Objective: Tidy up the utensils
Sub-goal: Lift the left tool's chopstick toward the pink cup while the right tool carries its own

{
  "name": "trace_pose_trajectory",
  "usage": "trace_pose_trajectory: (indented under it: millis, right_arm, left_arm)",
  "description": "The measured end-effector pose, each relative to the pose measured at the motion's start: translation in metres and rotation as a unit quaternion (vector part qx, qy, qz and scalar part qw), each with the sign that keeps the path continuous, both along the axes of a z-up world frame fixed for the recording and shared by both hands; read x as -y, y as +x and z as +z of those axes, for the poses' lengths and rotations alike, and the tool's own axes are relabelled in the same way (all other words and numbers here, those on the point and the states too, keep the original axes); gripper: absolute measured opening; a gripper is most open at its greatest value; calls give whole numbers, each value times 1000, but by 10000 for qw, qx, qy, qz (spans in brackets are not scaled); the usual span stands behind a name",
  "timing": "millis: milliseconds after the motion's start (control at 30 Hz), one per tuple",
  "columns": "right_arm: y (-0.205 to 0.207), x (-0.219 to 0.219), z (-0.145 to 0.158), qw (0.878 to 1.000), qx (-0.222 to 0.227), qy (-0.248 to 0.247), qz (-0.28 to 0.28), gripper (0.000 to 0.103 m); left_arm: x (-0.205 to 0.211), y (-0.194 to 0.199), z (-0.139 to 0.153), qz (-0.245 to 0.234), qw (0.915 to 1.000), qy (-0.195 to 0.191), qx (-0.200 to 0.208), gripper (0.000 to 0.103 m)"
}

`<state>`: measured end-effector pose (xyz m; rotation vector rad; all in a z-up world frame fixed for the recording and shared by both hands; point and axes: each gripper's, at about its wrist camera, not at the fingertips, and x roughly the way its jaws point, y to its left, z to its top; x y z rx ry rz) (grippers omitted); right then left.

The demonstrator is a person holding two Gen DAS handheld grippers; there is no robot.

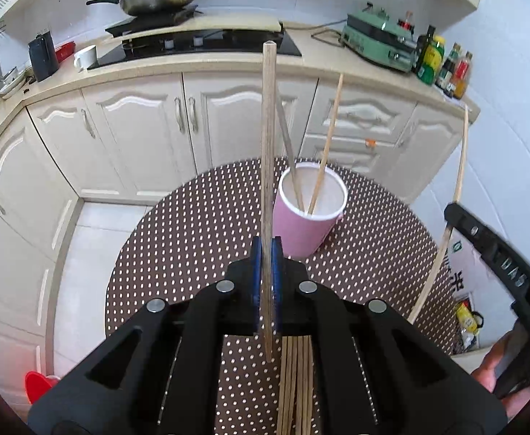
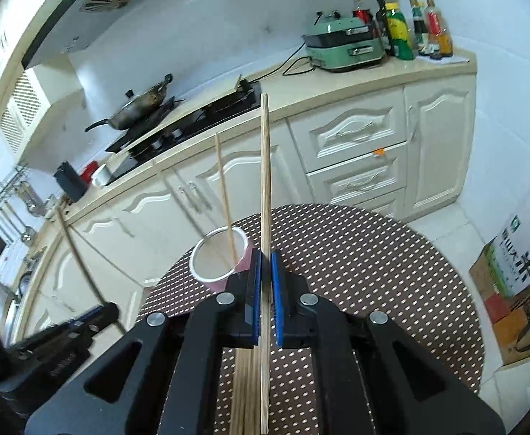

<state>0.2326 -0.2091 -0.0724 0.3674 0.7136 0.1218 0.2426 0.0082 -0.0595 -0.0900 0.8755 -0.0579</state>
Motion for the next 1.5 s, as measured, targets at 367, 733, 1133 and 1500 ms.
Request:
trace_pose_trajectory:
  millis: [367,733,1133,1500]
  right_arm:
    - [20,6,28,9988,410,185,-180,5]
    - [49,2,48,9967,694,263,-328,5]
    - [92,-3,42,9954,696,388,-532,5]
    - [131,-14,18,9976,508,395,-252,5]
  left_arm:
    - [-8,23,34,158,9991,-230,309,6]
    - [3,52,53,215,9973,-370,598,6]
    - [3,94,48,341,9960,-537,634,6]
    - [6,127,34,385,9964,-413,639,6]
